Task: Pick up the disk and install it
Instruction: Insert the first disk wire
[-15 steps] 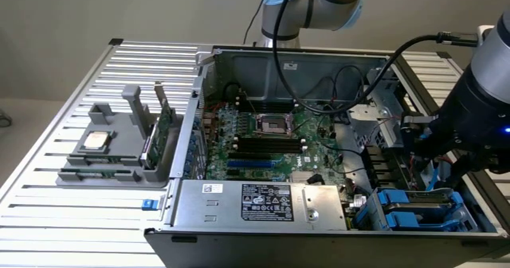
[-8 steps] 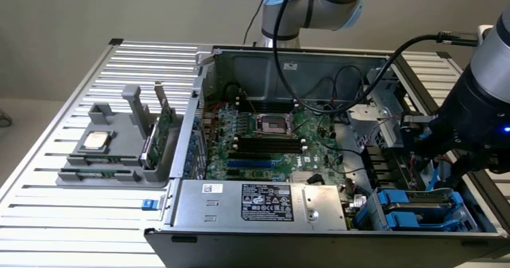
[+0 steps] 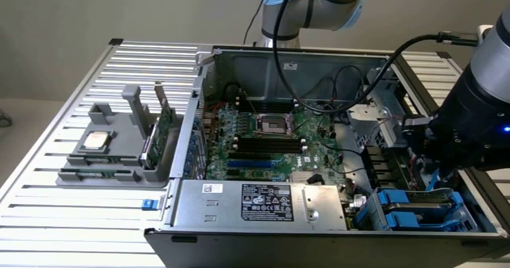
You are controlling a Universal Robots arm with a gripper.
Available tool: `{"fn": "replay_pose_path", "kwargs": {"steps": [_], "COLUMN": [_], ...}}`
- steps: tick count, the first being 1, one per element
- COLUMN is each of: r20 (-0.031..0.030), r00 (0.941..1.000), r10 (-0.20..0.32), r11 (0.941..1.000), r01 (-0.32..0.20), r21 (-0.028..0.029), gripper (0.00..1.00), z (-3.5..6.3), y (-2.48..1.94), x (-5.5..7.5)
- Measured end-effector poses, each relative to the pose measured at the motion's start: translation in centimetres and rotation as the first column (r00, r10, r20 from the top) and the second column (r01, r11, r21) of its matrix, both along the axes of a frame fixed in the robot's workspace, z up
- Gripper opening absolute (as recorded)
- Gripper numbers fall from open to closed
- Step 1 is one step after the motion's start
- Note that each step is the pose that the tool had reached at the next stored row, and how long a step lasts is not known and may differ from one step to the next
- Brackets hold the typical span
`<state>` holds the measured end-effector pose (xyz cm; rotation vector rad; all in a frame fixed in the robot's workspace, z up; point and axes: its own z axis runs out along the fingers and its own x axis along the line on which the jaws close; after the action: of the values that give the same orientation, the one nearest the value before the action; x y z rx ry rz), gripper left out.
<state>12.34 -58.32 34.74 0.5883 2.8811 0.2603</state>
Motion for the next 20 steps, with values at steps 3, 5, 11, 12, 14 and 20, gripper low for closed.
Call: {"fn": "replay_pose_path", "kwargs": {"steps": [3,5,11,12,14,20], "r20": [0.0000,0.0000,0.0000,0.0001,0.0000,0.0003], "r00": [1.0000,1.0000,0.9999,0.9999,0.9999,0.9998], "r10": [-0.002,-0.003,-0.015,-0.016,-0.016,-0.018], "r11": [1.0000,1.0000,0.9999,0.9999,0.9999,0.9998], "r01": [0.002,0.003,0.015,0.016,0.016,0.018], "r21": [-0.0001,0.0000,-0.0003,-0.0004,-0.0004,-0.0007], "gripper": [0.17,0.17,0.17,0.17,0.17,0.17], "z": [0.00,0.00,0.00,0.01,0.01,0.28], "y": [0.01,0.00,0.02,0.03,0.09,0.35], "x": [0.0,0.0,-0.3,-0.5,-0.8,-1.6]}}
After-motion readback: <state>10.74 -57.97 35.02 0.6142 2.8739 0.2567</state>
